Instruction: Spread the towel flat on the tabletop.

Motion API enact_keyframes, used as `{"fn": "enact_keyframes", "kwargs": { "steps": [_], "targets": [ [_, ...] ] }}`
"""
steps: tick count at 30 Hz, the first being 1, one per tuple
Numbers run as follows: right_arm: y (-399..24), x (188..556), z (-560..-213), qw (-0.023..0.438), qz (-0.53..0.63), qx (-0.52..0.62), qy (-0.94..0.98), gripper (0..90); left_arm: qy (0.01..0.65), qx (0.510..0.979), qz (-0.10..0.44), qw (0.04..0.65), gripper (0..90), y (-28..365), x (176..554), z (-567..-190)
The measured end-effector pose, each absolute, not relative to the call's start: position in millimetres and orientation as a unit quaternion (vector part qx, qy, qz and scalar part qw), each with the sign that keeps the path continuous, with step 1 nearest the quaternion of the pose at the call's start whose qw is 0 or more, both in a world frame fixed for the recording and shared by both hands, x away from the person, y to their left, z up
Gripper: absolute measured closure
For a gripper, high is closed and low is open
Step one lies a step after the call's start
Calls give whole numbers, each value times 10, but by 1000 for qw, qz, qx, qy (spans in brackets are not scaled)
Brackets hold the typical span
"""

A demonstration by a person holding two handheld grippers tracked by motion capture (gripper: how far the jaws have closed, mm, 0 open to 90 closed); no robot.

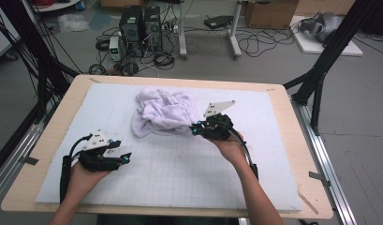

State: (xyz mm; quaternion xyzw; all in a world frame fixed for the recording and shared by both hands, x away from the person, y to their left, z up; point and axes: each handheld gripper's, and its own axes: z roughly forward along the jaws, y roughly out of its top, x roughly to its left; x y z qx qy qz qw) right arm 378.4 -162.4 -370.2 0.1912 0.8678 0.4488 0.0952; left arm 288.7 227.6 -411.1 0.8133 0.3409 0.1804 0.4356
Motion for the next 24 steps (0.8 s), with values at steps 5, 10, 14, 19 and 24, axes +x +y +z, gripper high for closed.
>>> {"fn": "enact_keyframes", "kwargs": {
  "steps": [5, 10, 14, 19, 24],
  "targets": [
    [-1792, 3562, -3669, 94, 457, 183, 865, 849, 337, 815, 178, 435, 365, 2248, 2884, -4106],
    [-2019, 3310, -3671, 97, 462, 180, 863, 849, 335, 818, 177, 433, 367, 2216, 2888, -4107],
    [-2207, 3138, -3777, 95, 453, 189, 866, 849, 332, 820, 174, 433, 376, 2180, 2902, -4102],
    [-2369, 3166, -3993, 75, 449, 223, 862, 720, 323, 826, 169, 430, 392, 2084, 3016, -4080],
    [-2348, 3272, -3957, 74, 473, 233, 847, 554, 315, 828, 164, 434, 391, 1932, 3207, -3992]
  ]
}}
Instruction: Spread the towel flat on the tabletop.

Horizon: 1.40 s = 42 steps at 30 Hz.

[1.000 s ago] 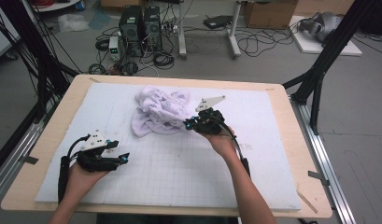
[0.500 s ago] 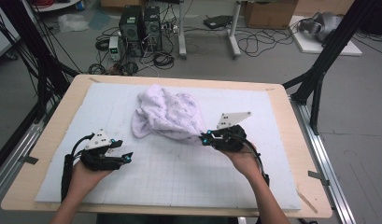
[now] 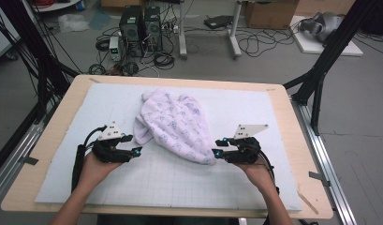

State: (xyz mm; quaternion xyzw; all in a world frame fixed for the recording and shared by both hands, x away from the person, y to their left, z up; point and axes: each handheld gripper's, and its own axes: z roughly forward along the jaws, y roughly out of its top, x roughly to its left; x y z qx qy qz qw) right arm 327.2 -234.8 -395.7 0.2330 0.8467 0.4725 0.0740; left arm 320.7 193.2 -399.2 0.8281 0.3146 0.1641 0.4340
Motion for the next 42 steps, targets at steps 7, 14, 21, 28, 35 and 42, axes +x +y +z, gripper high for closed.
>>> {"fn": "enact_keyframes", "kwargs": {
  "steps": [7, 14, 21, 28, 35, 42],
  "targets": [
    [-2215, 3449, -4089, 60, 475, 240, 845, 455, 316, 827, 153, 438, 394, 1810, 3466, -3954],
    [-1997, 3603, -4247, 61, 442, 233, 864, 438, 342, 829, 149, 417, 420, 1771, 3796, -4105],
    [-1801, 3744, -4430, 52, 406, 229, 883, 595, 326, 853, 145, 380, 630, 1652, 3904, -4303],
    [-1765, 3756, -4429, 36, 409, 214, 886, 843, 311, 864, 142, 368, 871, 1690, 3883, -4289],
    [-1948, 3685, -4250, 49, 442, 222, 868, 852, 293, 860, 149, 390, 878, 1825, 3638, -4124],
    [-2062, 3496, -4069, 63, 456, 213, 862, 854, 277, 857, 149, 409, 879, 1945, 3298, -3995]
  ]
}}
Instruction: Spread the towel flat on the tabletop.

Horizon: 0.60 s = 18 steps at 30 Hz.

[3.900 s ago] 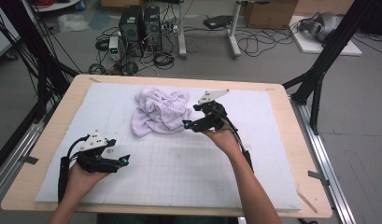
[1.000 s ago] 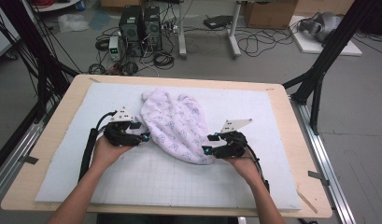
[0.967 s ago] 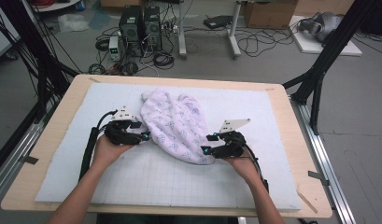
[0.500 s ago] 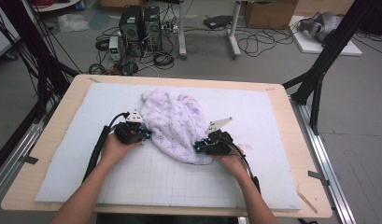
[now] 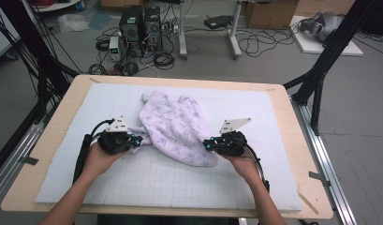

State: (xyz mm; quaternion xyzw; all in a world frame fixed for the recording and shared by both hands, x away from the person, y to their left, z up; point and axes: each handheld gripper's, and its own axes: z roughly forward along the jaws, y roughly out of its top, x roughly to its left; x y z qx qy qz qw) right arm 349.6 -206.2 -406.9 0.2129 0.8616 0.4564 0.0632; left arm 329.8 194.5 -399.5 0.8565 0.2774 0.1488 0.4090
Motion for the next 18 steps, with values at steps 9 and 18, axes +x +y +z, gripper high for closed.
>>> {"fn": "enact_keyframes", "kwargs": {
  "steps": [9, 18],
  "targets": [
    [-2112, 3122, -4017, 60, 458, 191, 866, 855, 259, 858, 145, 419, 879, 2048, 2812, -4036],
    [-2176, 3008, -4207, 34, 456, 203, 866, 671, 259, 860, 128, 420, 635, 2116, 2695, -4085]
  ]
}}
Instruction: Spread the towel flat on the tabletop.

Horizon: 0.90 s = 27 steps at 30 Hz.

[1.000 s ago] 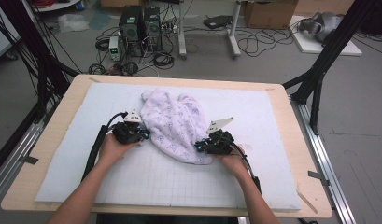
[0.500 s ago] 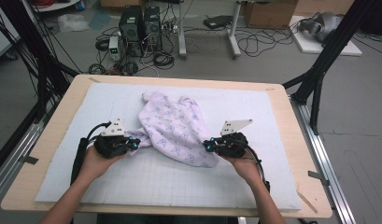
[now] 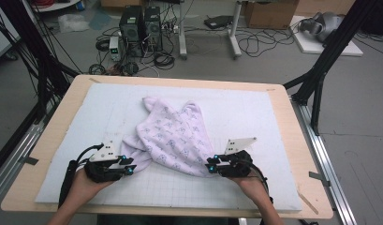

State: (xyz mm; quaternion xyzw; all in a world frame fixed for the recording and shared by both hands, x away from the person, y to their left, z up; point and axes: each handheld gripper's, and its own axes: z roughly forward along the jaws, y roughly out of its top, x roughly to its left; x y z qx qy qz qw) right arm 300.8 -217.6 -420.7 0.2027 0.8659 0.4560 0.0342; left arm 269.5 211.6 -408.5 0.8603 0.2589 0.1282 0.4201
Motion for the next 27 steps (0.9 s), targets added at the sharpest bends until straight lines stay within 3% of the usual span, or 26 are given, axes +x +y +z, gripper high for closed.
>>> {"fn": "enact_keyframes", "kwargs": {
  "steps": [5, 12, 16, 18, 20, 23, 27],
  "targets": [
    [-2132, 3163, -4084, 55, 458, 211, 862, 545, 277, 849, 147, 426, 463, 2114, 2883, -3988],
    [-2029, 3409, -4281, 35, 432, 233, 870, 505, 293, 852, 142, 410, 444, 1921, 3221, -4129],
    [-1956, 3454, -4392, 21, 406, 230, 884, 569, 283, 864, 137, 393, 553, 1773, 3328, -4246],
    [-1926, 3455, -4425, 16, 400, 224, 889, 645, 277, 872, 133, 381, 711, 1747, 3343, -4294],
    [-1914, 3435, -4433, 21, 406, 217, 888, 724, 278, 873, 130, 380, 815, 1743, 3339, -4305],
    [-1935, 3409, -4406, 15, 407, 212, 888, 824, 269, 874, 133, 383, 846, 1795, 3267, -4244],
    [-1964, 3353, -4343, 26, 415, 204, 887, 845, 269, 869, 134, 392, 852, 1883, 3158, -4211]
  ]
}}
